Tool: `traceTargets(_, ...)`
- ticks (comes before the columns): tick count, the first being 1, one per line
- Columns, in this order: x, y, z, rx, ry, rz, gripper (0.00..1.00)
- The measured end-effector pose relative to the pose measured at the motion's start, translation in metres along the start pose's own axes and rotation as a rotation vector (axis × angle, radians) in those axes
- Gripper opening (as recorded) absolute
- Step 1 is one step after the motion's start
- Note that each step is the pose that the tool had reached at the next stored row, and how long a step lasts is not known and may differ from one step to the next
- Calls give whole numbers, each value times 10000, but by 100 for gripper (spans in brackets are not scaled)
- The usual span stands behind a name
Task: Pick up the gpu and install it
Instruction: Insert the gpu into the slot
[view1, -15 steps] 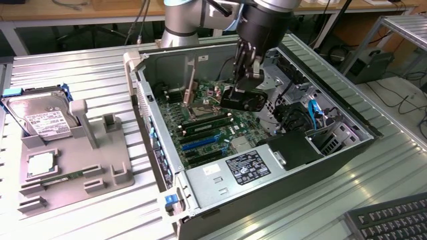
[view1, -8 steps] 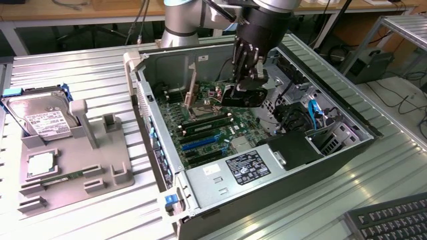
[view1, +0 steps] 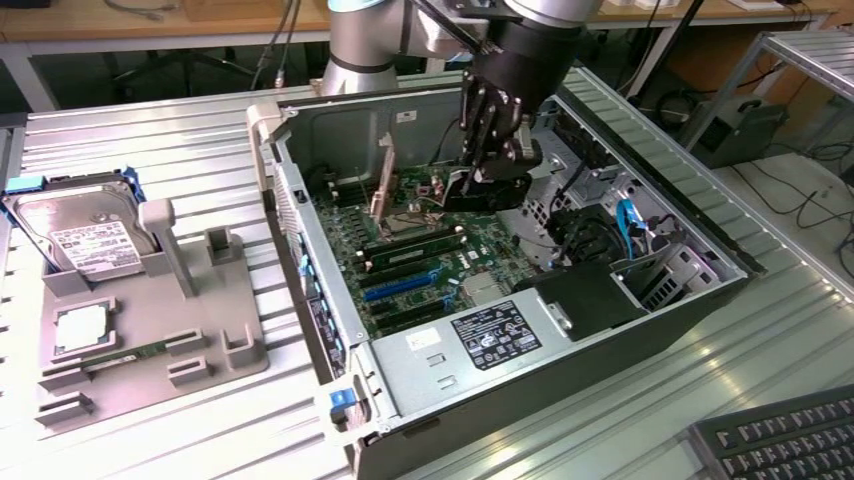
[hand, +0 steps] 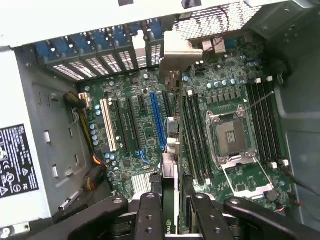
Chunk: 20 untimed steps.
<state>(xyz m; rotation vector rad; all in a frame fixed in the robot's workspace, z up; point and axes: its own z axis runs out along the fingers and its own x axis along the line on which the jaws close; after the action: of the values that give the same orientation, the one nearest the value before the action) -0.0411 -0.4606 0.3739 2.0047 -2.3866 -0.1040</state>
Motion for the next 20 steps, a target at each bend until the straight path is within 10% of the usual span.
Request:
traceTargets(9,40,193,148,-28,-49,-729,26)
traceTargets(20,142,226,325,-46,-24,-1249,26)
